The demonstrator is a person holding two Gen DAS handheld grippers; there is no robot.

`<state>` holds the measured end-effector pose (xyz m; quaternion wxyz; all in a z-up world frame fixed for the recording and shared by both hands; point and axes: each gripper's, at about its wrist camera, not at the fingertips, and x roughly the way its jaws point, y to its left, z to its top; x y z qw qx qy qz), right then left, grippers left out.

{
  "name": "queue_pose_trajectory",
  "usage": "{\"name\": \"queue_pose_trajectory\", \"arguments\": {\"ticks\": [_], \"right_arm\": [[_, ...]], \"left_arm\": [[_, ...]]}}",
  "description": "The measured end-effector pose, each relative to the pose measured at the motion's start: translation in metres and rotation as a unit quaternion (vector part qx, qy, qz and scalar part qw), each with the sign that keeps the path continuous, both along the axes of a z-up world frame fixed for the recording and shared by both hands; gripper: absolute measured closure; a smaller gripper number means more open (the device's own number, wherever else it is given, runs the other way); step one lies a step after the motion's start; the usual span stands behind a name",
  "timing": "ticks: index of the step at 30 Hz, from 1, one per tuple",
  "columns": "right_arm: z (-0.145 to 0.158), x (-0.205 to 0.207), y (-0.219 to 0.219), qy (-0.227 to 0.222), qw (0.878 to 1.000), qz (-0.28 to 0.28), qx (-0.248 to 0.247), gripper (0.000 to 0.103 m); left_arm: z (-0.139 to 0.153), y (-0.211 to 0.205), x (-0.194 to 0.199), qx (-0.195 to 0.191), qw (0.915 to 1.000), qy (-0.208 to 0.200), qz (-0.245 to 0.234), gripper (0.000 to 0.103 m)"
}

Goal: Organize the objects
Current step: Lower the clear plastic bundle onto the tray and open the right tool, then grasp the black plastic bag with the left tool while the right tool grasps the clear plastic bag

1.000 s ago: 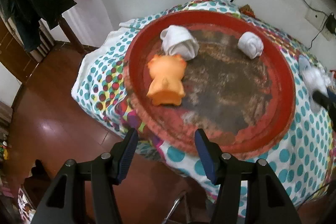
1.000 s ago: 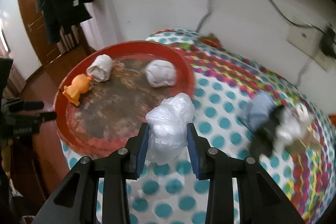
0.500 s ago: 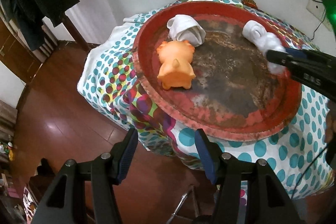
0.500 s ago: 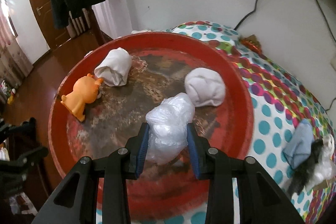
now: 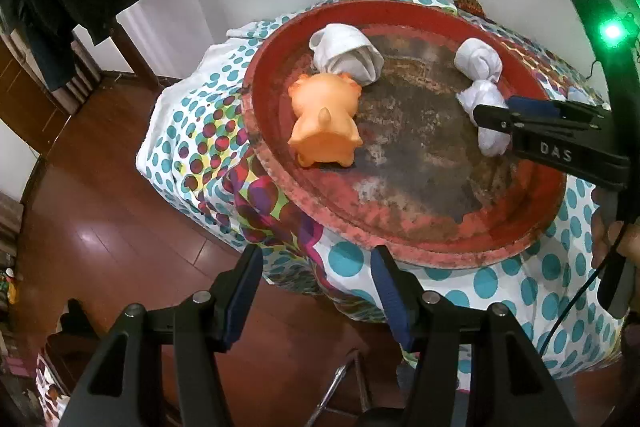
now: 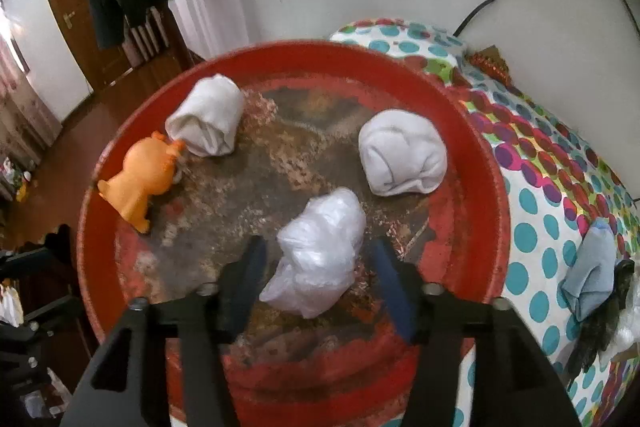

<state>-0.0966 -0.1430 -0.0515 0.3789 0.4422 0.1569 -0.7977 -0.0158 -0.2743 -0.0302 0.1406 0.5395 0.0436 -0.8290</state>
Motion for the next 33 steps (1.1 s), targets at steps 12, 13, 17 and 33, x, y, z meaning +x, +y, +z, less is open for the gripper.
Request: {"name": "queue_pose_trajectory", "arguments": {"ticks": [12,13,17,33], "right_arm": [[0.048,0.010,0.075,0.017,0.998,-0.037,-0.044,0.039],[0.049,0.011,0.086,0.018,0.998,-0.045,-0.045,0.039],[0.048,0.008,0.132,0.018,0.996,-0.083,-0.039,0.039],[0.019,-0.047,0.255,-0.007,0.969,-0.241,-0.052,0.040]], "left_arm": [[0.022,0.012,0.001,-0.012,0.9997,0.019,-0.003,0.045],[0.023,0.016,0.001,-0.010,0.9997,0.019,-0.006,0.045],[0.025,0.037,-0.003,-0.013,0.9993,0.020,-0.030,0.045],[0.018,0.125,-0.021,-0.024,0.9912,0.007,-0.130,0.045]]}}
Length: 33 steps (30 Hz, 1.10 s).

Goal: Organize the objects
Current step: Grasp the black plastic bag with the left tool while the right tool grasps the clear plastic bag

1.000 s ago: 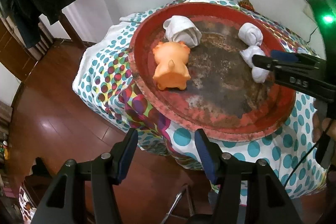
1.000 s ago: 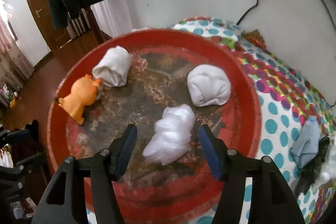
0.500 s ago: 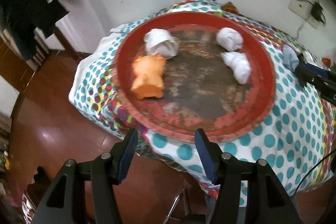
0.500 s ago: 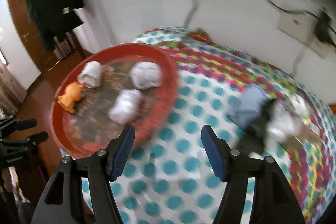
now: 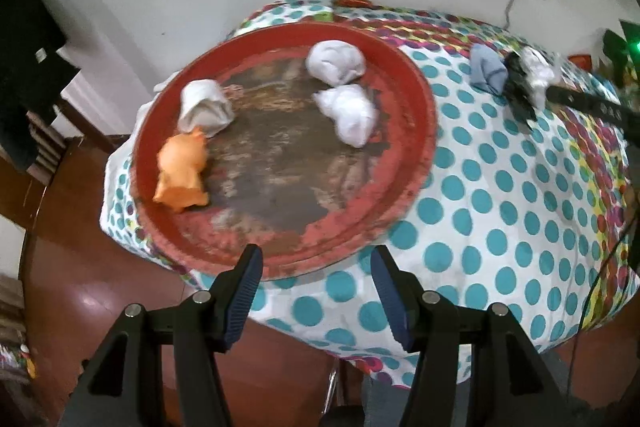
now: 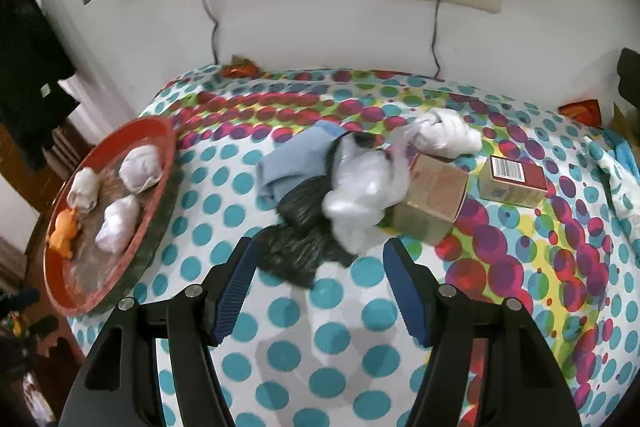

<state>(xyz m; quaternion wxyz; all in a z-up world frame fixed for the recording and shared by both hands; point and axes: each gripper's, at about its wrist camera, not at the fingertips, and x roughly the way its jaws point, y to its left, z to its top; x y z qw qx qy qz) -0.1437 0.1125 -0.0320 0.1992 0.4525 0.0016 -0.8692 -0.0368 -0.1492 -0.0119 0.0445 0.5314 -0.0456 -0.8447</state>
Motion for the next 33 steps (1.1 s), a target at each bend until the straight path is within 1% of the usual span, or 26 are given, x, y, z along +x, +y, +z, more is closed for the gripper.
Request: {"name": "queue_pose_trajectory", "arguments": {"ticks": [6,10,13,16,17,18,19,23,28,33], "right_arm": [[-0.010,-0.020,0.004,-0.010,1.000,-0.022,-0.017,0.040],[-0.016,-0.037,0.007,-0.027,0.998,-0.036,-0.038,0.040],[-0.021,-0.048,0.004,-0.033,0.998,-0.036,-0.040,0.042],[-0.029,-0.056,0.002,-0.045,0.997,-0.033,-0.045,0.051],[-0.032,-0.057,0.003,-0.045,0.997,-0.034,-0.045,0.057],[-0.034,-0.057,0.004,-0.045,0.998,-0.032,-0.044,0.064],[-0.035,-0.057,0.004,-0.046,0.998,-0.029,-0.043,0.066],[-0.036,-0.048,0.013,-0.034,0.999,-0.018,-0.030,0.067],[-0.032,-0.031,0.034,-0.022,1.000,-0.007,-0.018,0.067],[-0.028,-0.009,0.060,-0.010,1.000,0.001,-0.004,0.067]], "left_arm": [[-0.007,0.027,-0.014,0.000,0.9995,-0.013,-0.027,0.045],[-0.011,0.041,-0.022,0.001,0.9990,-0.019,-0.040,0.045],[-0.013,0.050,-0.029,0.002,0.9986,-0.024,-0.048,0.045],[-0.015,0.058,-0.036,0.006,0.9981,-0.029,-0.054,0.045],[-0.015,0.060,-0.039,0.007,0.9980,-0.030,-0.056,0.045],[-0.016,0.063,-0.041,0.007,0.9978,-0.031,-0.058,0.045],[-0.017,0.066,-0.044,0.008,0.9977,-0.033,-0.060,0.045],[-0.018,0.079,-0.058,0.020,0.9967,-0.034,-0.072,0.045],[-0.013,0.103,-0.078,0.054,0.9933,-0.019,-0.100,0.045],[-0.014,0.136,-0.105,0.056,0.9897,-0.015,-0.131,0.045]]}}
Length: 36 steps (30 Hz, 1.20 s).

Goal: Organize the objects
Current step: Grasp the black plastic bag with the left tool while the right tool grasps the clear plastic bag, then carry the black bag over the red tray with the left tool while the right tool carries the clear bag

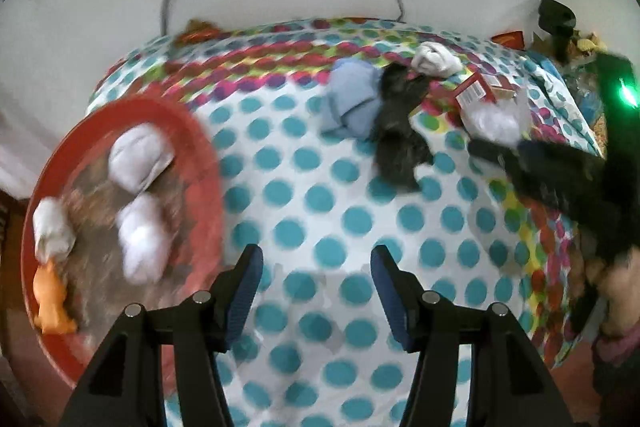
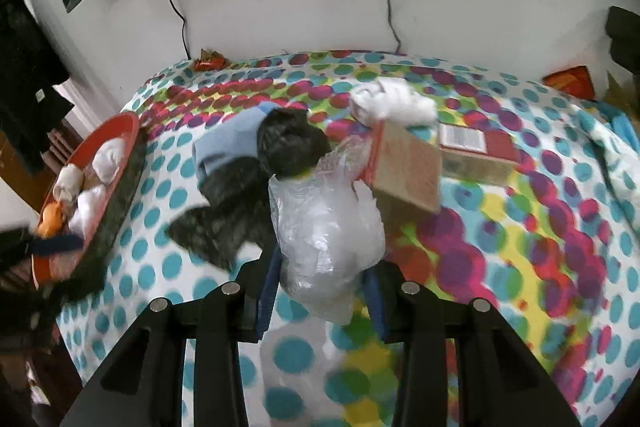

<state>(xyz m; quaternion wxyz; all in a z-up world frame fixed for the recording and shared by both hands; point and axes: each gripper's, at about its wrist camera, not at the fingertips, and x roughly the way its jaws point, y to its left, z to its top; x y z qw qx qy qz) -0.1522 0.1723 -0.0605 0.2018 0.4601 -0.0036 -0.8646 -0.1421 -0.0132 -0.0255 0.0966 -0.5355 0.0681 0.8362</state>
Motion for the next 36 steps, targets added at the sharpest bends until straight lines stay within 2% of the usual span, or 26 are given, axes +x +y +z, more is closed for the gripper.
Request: {"name": "queue_pose_trajectory", "arguments": {"ticks": [3,4,6,8,12,15,18,22,28,32,36], "right_arm": [[0.001,0.012,0.013,0.006,1.000,0.003,0.003,0.067],[0.001,0.014,0.017,0.006,1.000,0.002,0.000,0.067],[0.000,0.019,0.025,0.003,1.000,0.003,-0.012,0.067],[-0.001,0.021,0.031,0.000,1.000,0.000,-0.022,0.067],[-0.005,0.022,0.037,-0.008,0.999,0.000,-0.042,0.067],[-0.009,0.024,0.040,-0.011,0.999,0.001,-0.049,0.066],[-0.013,0.024,0.043,-0.014,0.998,0.002,-0.059,0.066],[-0.015,0.025,0.043,-0.009,0.998,0.006,-0.056,0.066],[-0.021,0.024,0.047,-0.020,0.997,0.009,-0.071,0.066],[-0.022,0.023,0.045,-0.017,0.997,0.013,-0.068,0.066],[-0.019,0.022,0.043,-0.006,0.998,0.016,-0.057,0.066]], "left_arm": [[-0.002,0.022,-0.017,0.012,0.9995,0.009,-0.029,0.045],[-0.005,0.029,-0.026,0.009,0.9994,0.006,-0.034,0.045],[-0.010,0.039,-0.037,0.026,0.9982,-0.002,-0.053,0.045],[-0.016,0.048,-0.050,0.023,0.9985,-0.012,-0.048,0.045],[-0.020,0.067,-0.066,0.027,0.9965,-0.015,-0.078,0.045],[-0.014,0.075,-0.074,0.064,0.9925,-0.014,-0.104,0.045],[-0.009,0.081,-0.083,0.073,0.9899,0.002,-0.122,0.045],[-0.015,0.086,-0.102,0.090,0.9863,-0.019,-0.137,0.045],[-0.034,0.101,-0.114,0.043,0.9857,-0.030,-0.160,0.045],[-0.046,0.104,-0.124,0.037,0.9866,-0.045,-0.152,0.045],[-0.050,0.106,-0.125,0.035,0.9866,-0.042,-0.153,0.045]]}}
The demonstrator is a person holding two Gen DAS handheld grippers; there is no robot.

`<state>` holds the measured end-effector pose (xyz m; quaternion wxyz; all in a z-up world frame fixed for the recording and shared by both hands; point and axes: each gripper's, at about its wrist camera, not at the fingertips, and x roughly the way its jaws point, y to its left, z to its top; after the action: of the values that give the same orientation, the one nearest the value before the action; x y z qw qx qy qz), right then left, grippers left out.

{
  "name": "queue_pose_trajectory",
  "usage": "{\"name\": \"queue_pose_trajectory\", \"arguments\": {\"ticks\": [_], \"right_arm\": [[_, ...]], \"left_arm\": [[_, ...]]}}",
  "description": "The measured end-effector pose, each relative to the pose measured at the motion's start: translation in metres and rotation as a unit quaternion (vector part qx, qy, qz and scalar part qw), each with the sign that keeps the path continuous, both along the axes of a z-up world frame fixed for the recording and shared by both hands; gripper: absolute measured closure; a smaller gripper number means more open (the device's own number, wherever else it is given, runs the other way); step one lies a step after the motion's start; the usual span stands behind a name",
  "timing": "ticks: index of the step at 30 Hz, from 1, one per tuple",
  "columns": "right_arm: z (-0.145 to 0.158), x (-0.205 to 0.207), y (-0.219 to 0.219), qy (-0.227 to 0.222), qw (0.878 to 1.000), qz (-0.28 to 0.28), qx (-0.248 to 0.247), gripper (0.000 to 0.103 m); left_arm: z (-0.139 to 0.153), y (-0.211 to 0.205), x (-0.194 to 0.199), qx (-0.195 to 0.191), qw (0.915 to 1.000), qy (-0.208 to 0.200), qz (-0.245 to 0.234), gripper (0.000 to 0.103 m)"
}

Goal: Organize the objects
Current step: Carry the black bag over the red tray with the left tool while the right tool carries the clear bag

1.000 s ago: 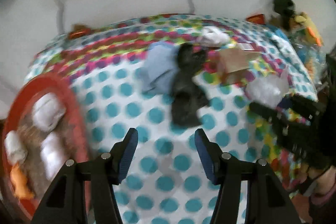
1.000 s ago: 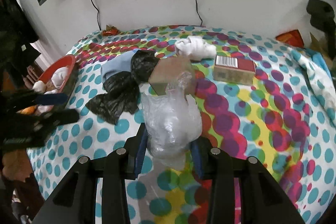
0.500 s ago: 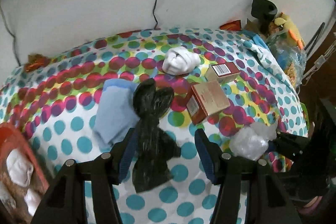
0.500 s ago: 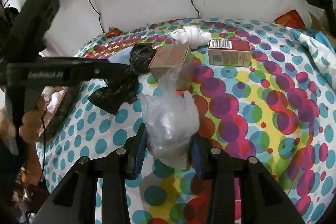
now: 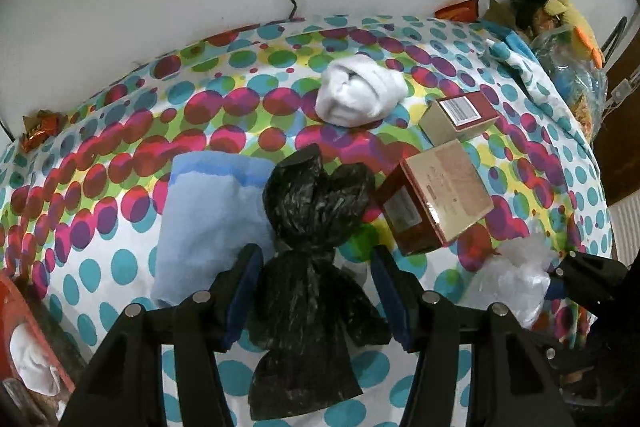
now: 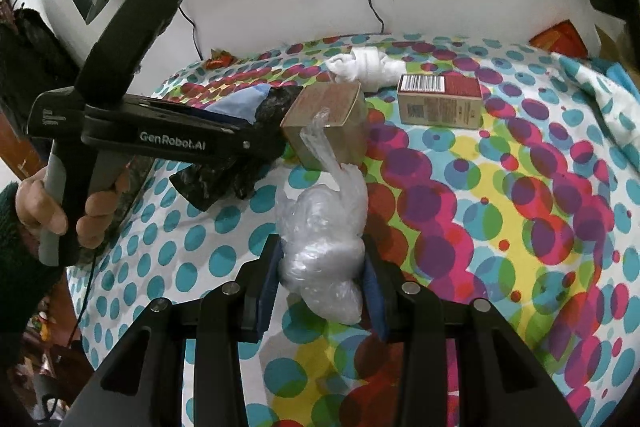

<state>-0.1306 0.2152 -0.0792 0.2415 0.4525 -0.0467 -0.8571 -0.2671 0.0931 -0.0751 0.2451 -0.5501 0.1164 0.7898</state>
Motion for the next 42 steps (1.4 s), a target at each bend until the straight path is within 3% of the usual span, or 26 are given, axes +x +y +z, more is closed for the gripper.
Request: {"name": "queue_pose_trajectory", "arguments": {"ticks": [4,8,11,13,16,30,42], "right_arm": [[0.004,-0.003,0.001,0.003,1.000,-0.005,-0.008,0.063],[0.005,-0.005,0.004,0.002,1.000,-0.012,-0.014,0.054],[0.006,-0.005,0.002,0.007,1.000,-0.008,-0.007,0.057],[0.007,-0.004,0.000,0.010,1.000,-0.007,0.003,0.069],[0.009,-0.001,0.001,0.013,1.000,-0.005,0.006,0.070],[0.026,0.015,0.008,0.030,0.999,-0.019,0.012,0.070],[0.024,0.029,0.016,0.020,0.999,-0.041,0.015,0.070]], "left_arm": [[-0.002,0.008,0.007,-0.012,0.9998,0.007,-0.013,0.045],[-0.007,0.017,0.020,-0.030,0.9990,0.015,-0.030,0.046],[-0.007,0.018,0.025,-0.026,0.9992,0.012,-0.027,0.046],[-0.005,0.018,0.028,-0.025,0.9991,0.017,-0.029,0.060],[-0.004,0.015,0.031,-0.023,0.9995,0.015,-0.018,0.074],[0.013,-0.004,0.061,-0.001,0.9999,-0.005,0.012,0.075],[0.058,-0.049,0.097,0.007,0.9984,0.023,0.052,0.076]]}}
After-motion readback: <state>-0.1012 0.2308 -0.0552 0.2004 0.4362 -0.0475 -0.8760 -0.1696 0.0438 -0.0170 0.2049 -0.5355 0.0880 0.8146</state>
